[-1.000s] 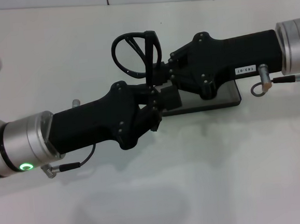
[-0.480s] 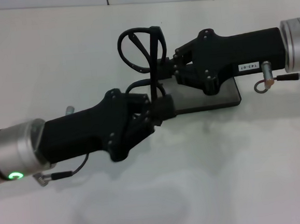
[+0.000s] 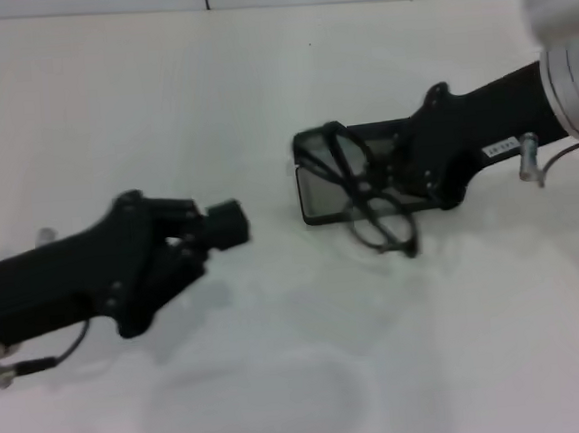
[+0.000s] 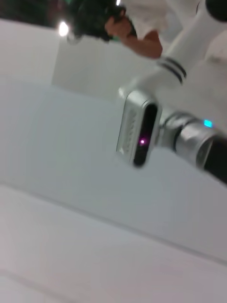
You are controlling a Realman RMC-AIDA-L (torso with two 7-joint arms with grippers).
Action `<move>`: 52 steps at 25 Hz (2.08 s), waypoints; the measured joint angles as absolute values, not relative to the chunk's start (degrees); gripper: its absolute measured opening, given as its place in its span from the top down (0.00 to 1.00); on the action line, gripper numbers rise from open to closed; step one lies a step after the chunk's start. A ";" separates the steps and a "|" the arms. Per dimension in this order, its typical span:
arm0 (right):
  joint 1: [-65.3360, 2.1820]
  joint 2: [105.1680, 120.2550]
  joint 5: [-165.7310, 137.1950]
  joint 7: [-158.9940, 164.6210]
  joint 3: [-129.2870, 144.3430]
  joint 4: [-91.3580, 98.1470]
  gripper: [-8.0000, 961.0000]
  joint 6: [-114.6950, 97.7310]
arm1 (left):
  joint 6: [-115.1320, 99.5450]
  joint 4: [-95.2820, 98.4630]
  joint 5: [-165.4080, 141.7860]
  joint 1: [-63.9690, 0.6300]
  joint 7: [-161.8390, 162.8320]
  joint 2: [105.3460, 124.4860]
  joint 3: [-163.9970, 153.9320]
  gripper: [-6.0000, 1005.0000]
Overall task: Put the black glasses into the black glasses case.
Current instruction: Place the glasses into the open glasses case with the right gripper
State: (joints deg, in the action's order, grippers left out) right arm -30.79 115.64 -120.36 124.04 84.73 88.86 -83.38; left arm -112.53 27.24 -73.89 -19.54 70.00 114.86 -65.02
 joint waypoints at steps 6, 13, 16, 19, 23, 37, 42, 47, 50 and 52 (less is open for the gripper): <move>-39.08 115.92 -133.82 134.84 89.60 94.25 0.94 -92.12 | -112.57 27.27 -73.91 -17.61 69.90 114.64 -61.48 0.94; -47.28 116.11 -144.02 142.29 97.68 93.87 0.94 -96.12 | -112.59 27.25 -74.30 -16.73 69.36 114.91 -61.45 0.94; -48.19 116.17 -149.08 144.31 102.68 93.90 0.94 -95.06 | -112.55 27.24 -74.29 -16.00 68.83 114.90 -61.42 0.94; -48.36 116.19 -154.11 146.09 107.93 93.93 0.94 -92.74 | -112.51 27.24 -74.26 -15.45 68.49 114.75 -60.60 0.94; -48.68 116.19 -157.87 146.98 112.19 93.96 0.94 -91.08 | -112.49 27.24 -74.26 -15.16 68.47 114.63 -60.00 0.94; -50.80 116.19 -167.22 150.03 125.11 90.39 0.94 -86.17 | -112.09 27.25 -74.65 -15.51 67.43 114.41 -58.54 0.94; -50.33 116.19 -168.72 150.03 126.84 89.40 0.94 -83.59 | -112.31 27.25 -74.98 -14.63 66.97 112.93 -58.58 0.94; -50.28 116.19 -169.15 150.04 128.17 88.16 0.94 -81.58 | -113.05 29.10 -78.45 -12.77 66.96 111.88 -58.72 0.94; -50.27 116.19 -169.66 150.03 129.28 87.04 0.94 -79.68 | -113.41 31.42 -81.05 -11.55 66.97 111.93 -58.81 0.94; -50.27 116.19 -169.86 150.04 129.91 86.68 0.93 -78.81 | -113.89 32.11 -82.51 -11.09 66.97 111.99 -58.78 0.94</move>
